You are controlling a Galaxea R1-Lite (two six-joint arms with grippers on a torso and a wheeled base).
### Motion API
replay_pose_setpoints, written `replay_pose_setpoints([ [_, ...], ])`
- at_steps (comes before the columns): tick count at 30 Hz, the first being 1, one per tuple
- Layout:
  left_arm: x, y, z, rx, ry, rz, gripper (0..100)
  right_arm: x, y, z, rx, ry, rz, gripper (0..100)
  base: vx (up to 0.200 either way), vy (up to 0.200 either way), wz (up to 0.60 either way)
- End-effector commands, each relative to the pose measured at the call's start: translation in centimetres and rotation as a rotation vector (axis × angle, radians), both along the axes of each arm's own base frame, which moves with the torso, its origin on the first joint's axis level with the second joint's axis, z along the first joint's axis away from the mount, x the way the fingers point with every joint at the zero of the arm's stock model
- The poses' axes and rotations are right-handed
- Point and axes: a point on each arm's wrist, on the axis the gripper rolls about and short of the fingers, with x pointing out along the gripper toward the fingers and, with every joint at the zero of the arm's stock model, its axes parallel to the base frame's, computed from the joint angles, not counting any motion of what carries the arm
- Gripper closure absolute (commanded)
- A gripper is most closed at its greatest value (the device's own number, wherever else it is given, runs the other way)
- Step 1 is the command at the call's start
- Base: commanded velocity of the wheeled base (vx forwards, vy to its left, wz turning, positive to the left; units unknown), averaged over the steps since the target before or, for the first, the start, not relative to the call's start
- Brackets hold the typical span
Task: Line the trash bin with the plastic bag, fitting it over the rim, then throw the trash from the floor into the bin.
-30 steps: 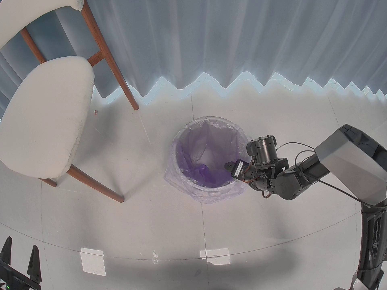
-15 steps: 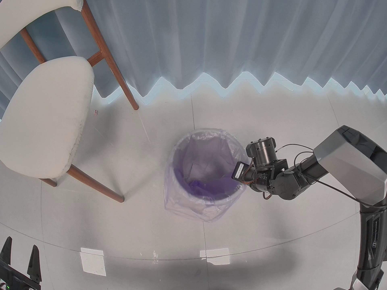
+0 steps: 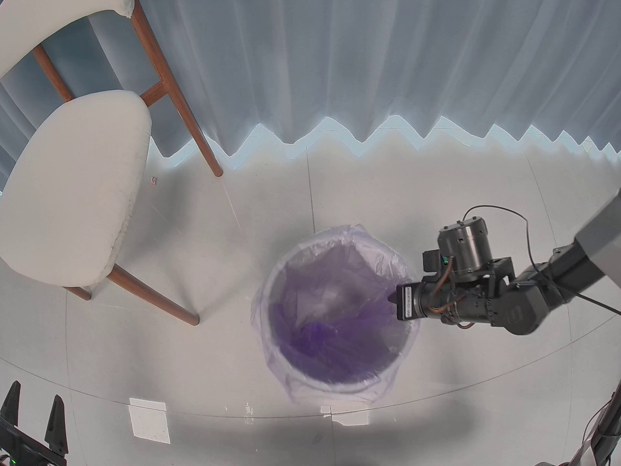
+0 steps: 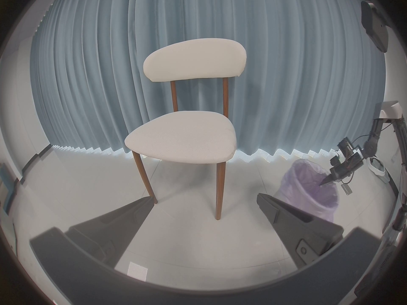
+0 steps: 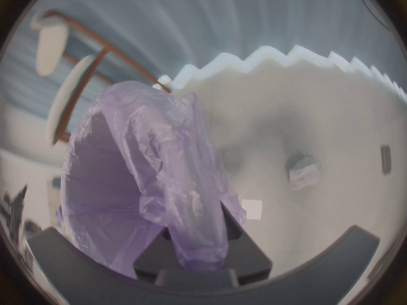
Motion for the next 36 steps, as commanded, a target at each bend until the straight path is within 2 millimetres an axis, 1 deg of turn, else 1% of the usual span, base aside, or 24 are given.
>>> replay_pose_setpoints([
  [1, 0.0, 0.0, -0.5, -0.017, 0.005, -0.023, 0, -6.3, -2.7, 3.4, 0.01, -0.172, 0.307, 100, 0.0, 0.0, 0.0],
  [2, 0.0, -0.1, -0.5, -0.029, 0.006, -0.034, 0, -6.9, -3.0, 3.3, 0.006, -0.192, 0.338, 100, 0.0, 0.0, 0.0],
  [3, 0.0, -0.1, -0.5, -0.029, 0.006, -0.034, 0, -6.9, -3.0, 3.3, 0.006, -0.192, 0.338, 100, 0.0, 0.0, 0.0],
  [4, 0.0, -0.1, -0.5, -0.044, 0.003, -0.038, 0, -7.9, -3.5, 3.1, 0.008, -0.229, 0.389, 100, 0.0, 0.0, 0.0],
  [7, 0.0, -0.1, -0.5, -0.051, 0.002, -0.049, 0, -9.0, -3.8, 2.8, 0.023, -0.268, 0.437, 100, 0.0, 0.0, 0.0],
  [9, 0.0, -0.2, -0.3, -0.114, -0.013, -0.086, 0, -9.5, -3.7, 2.6, 0.033, -0.291, 0.453, 100, 0.0, 0.0, 0.0],
  [10, -0.2, -0.3, 0.3, -0.158, -0.041, -0.129, 0, -9.6, -3.7, 2.6, 0.037, -0.301, 0.457, 100, 0.0, 0.0, 0.0],
  [11, -0.6, -0.3, 1.8, -0.178, -0.09, -0.162, 0, -9.6, -3.6, 2.7, 0.039, -0.31, 0.457, 100, 0.0, 0.0, 0.0],
  [12, -1.0, -0.4, 4.0, -0.171, -0.14, -0.199, 0, -9.5, -3.6, 2.7, 0.042, -0.319, 0.457, 100, 0.0, 0.0, 0.0],
  [13, -0.9, -0.4, 6.0, -0.169, -0.139, -0.232, 0, -9.5, -3.5, 2.9, 0.045, -0.328, 0.459, 100, 0.0, 0.0, 0.0],
  [14, -0.5, -0.4, 7.2, -0.174, -0.115, -0.266, 0, -9.5, -3.4, 2.9, 0.048, -0.327, 0.459, 100, 0.0, 0.0, 0.0],
  [16, 0.5, -0.6, 9.2, -0.187, -0.06, -0.391, 0, -9.4, -3.3, 3.0, 0.053, -0.331, 0.457, 100, 0.0, 0.0, 0.0],
  [18, 1.9, -0.8, 10.3, -0.211, 0.015, -0.493, 0, -9.5, -3.4, 2.9, 0.055, -0.323, 0.458, 100, 0.0, 0.0, 0.0],
  [20, 3.6, -1.1, 10.8, -0.232, 0.096, -0.552, 0, -9.6, -3.4, 2.9, 0.063, -0.318, 0.454, 100, 0.0, 0.0, 0.0],
  [21, 4.9, -1.4, 11.3, -0.234, 0.149, -0.597, 0, -9.7, -3.5, 2.8, 0.078, -0.306, 0.447, 100, 0.0, 0.0, 0.0],
  [23, 6.5, -1.9, 12.1, -0.241, 0.213, -0.671, 0, -9.8, -3.5, 2.9, 0.116, -0.289, 0.43, 100, 0.0, 0.0, 0.0],
  [24, 7.4, -2.3, 12.4, -0.244, 0.252, -0.7, 0, -9.7, -3.5, 2.9, 0.14, -0.284, 0.42, 100, 0.0, 0.0, 0.0],
  [25, 7.5, -2.3, 12.4, -0.245, 0.257, -0.704, 0, -9.7, -3.5, 2.9, 0.142, -0.286, 0.417, 100, 0.0, 0.0, 0.0],
  [27, 9.9, -3.1, 12.5, -0.258, 0.355, -0.737, 0, -9.5, -3.1, 3.1, 0.213, -0.277, 0.387, 100, 0.0, 0.0, 0.0],
  [31, 12.1, -4.1, 11.4, -0.281, 0.493, -0.809, 0, -9.1, -2.6, 2.9, 0.287, -0.26, 0.356, 100, 0.0, 0.0, 0.0],
  [36, 13.8, -4.9, 9.7, -0.349, 0.65, -0.904, 0, -8.8, -2.4, 2.6, 0.348, -0.236, 0.363, 100, 0.0, 0.0, 0.0],
])
